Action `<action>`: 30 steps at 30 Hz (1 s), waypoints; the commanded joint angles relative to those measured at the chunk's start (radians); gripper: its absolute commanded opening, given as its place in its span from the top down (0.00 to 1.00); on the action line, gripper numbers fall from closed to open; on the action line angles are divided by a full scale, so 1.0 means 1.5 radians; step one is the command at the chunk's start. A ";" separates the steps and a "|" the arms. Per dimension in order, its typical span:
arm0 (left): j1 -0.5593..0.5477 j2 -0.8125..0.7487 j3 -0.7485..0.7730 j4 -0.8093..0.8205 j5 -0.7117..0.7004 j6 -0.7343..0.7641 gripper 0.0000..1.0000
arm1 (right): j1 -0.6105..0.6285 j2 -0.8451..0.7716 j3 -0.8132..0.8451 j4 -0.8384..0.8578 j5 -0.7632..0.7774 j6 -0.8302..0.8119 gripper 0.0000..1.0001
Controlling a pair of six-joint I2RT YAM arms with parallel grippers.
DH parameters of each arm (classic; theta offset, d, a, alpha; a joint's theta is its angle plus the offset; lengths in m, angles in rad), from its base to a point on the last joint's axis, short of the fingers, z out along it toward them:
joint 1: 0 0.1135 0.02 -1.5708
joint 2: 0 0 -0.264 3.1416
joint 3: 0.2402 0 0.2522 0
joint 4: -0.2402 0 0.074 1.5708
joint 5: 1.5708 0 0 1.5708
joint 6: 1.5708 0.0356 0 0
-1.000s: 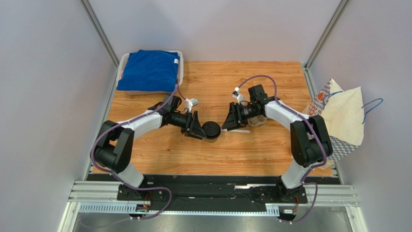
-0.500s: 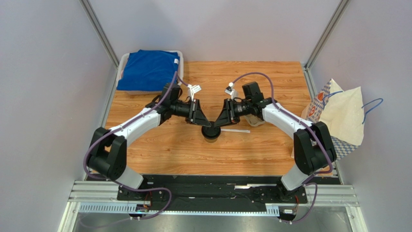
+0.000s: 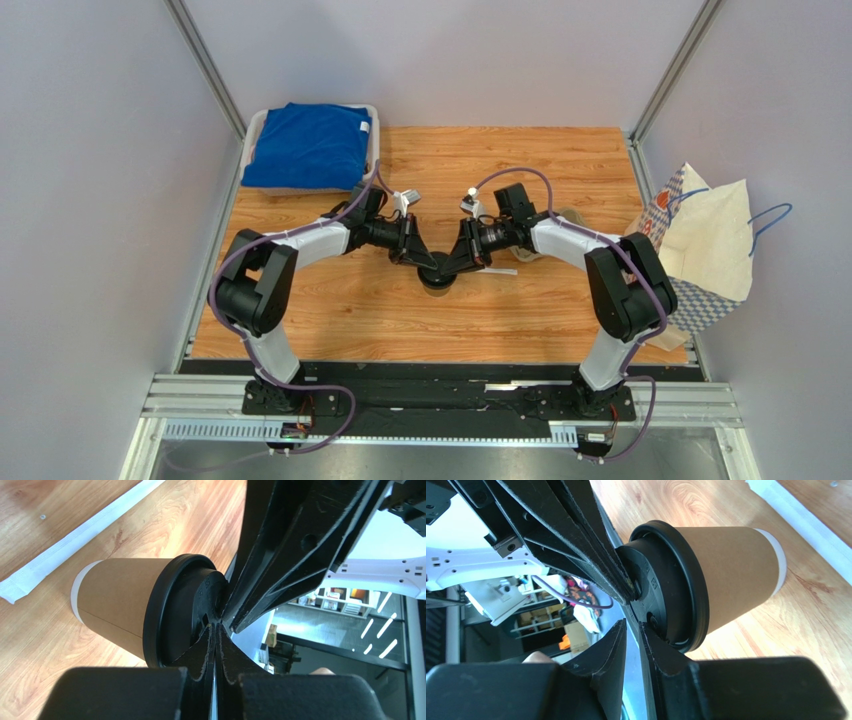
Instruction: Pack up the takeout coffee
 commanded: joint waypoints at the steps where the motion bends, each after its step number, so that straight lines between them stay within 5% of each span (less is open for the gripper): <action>1: 0.008 0.038 0.001 -0.023 -0.040 0.034 0.99 | -0.003 0.048 -0.014 -0.007 0.071 -0.030 0.76; 9: 0.011 0.044 -0.002 -0.022 -0.029 0.041 1.00 | -0.018 0.072 -0.013 -0.015 0.065 -0.043 0.77; 20: -0.012 -0.069 0.032 0.108 0.051 -0.055 0.80 | 0.011 -0.047 0.101 -0.067 -0.006 -0.058 0.65; 30: 0.044 -0.141 0.023 -0.110 -0.077 0.097 0.79 | -0.027 -0.166 -0.016 -0.117 0.123 -0.064 0.65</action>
